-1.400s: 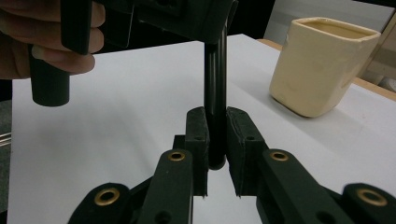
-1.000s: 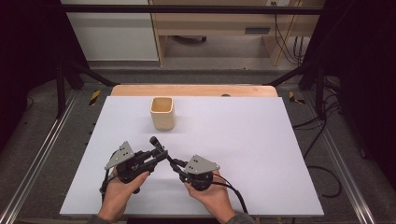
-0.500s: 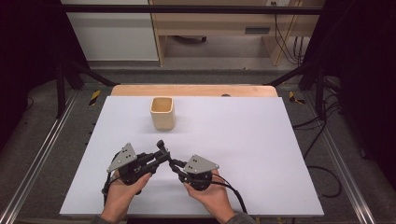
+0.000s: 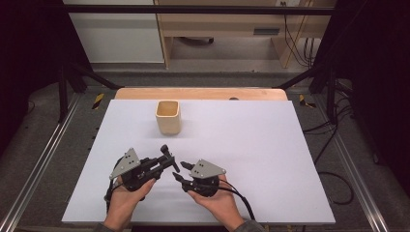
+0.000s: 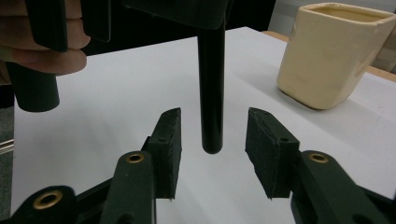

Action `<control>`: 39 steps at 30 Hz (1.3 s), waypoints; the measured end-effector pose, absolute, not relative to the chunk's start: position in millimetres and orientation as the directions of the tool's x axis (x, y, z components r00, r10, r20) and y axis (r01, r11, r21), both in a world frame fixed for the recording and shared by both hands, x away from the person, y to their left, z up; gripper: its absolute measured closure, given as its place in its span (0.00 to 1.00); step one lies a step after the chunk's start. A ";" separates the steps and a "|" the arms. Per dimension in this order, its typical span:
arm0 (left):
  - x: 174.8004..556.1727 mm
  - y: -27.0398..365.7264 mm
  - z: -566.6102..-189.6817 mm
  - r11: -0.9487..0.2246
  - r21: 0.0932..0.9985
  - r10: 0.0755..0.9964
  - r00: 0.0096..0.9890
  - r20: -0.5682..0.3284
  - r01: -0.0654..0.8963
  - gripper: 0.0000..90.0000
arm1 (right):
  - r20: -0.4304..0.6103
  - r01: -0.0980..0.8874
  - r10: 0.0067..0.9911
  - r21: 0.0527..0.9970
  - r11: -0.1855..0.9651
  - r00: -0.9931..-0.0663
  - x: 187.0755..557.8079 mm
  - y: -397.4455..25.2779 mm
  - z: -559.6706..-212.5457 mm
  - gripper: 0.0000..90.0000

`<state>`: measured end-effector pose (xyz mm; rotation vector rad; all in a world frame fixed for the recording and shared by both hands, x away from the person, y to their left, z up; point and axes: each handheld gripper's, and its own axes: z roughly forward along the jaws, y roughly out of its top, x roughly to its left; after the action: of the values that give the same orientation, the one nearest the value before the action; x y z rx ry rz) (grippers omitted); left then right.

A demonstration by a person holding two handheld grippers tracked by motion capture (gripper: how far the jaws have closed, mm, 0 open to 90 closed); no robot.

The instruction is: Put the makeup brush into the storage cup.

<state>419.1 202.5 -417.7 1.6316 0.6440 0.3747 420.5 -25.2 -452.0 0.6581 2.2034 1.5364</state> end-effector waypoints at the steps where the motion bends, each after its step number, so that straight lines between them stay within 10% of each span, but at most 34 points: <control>1: 419.1 202.7 -417.7 -0.061 0.979 0.604 0.788 -0.119 0.195 0.88 | -0.034 0.166 0.571 0.942 0.293 -0.820 420.8 -25.3 -451.9 0.58; 19: 418.3 207.6 -415.7 -0.036 0.987 0.631 0.769 -0.099 0.157 0.88 | -0.056 0.143 0.589 0.948 0.286 -0.807 423.7 -26.7 -448.9 0.24; 39: 418.1 214.9 -414.6 -0.034 0.992 0.654 0.753 -0.070 0.122 0.88 | -0.035 0.151 0.598 0.955 0.257 -0.800 437.0 -54.8 -436.5 0.11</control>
<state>418.1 214.9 -414.6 1.5721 0.6446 0.4794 437.0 -54.8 -436.5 0.6823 2.1437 1.5604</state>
